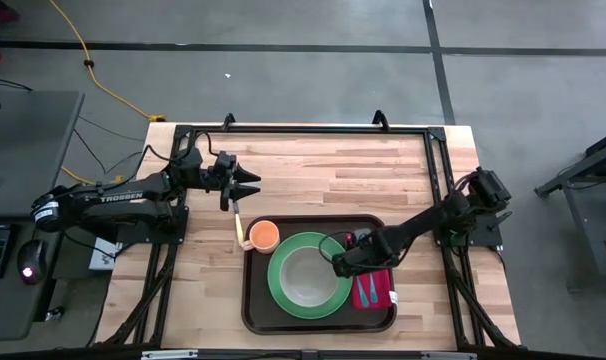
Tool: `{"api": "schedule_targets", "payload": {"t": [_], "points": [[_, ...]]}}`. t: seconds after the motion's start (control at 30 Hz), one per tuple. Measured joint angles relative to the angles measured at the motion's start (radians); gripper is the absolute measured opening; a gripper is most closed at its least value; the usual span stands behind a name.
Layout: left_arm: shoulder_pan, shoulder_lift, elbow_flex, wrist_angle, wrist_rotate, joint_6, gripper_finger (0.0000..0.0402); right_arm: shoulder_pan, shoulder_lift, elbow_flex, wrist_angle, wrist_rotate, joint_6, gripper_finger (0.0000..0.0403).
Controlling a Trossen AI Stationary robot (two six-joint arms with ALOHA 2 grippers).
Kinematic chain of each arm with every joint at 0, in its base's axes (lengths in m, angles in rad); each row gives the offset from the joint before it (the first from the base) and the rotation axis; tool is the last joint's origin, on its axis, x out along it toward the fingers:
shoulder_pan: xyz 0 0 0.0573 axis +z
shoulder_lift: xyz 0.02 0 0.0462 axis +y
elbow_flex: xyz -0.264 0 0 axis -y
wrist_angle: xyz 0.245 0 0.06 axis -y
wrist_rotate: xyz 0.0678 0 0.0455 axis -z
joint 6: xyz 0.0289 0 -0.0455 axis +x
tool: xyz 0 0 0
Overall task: Set up tray
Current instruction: Put the blue spoon on top of the red napkin to the left of the blue fork on the black tray
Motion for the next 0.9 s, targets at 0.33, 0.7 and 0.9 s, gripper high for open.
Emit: {"api": "schedule_targets", "payload": {"t": [0.33,0.7,0.9], "points": [[0.0,0.0,0.0,0.0,0.026,0.0,0.0244,0.0,0.0,0.034,-0.024,0.009,-0.011,0.0073],[0.0,0.0,0.0,0.001,0.026,-0.001,0.0244,0.001,0.045,0.033,0.023,-0.038,-0.037,0.0073],[0.0,0.0,0.001,0.001,0.026,-0.002,0.0244,0.001,0.045,0.033,0.008,-0.03,-0.042,0.0073]]}}
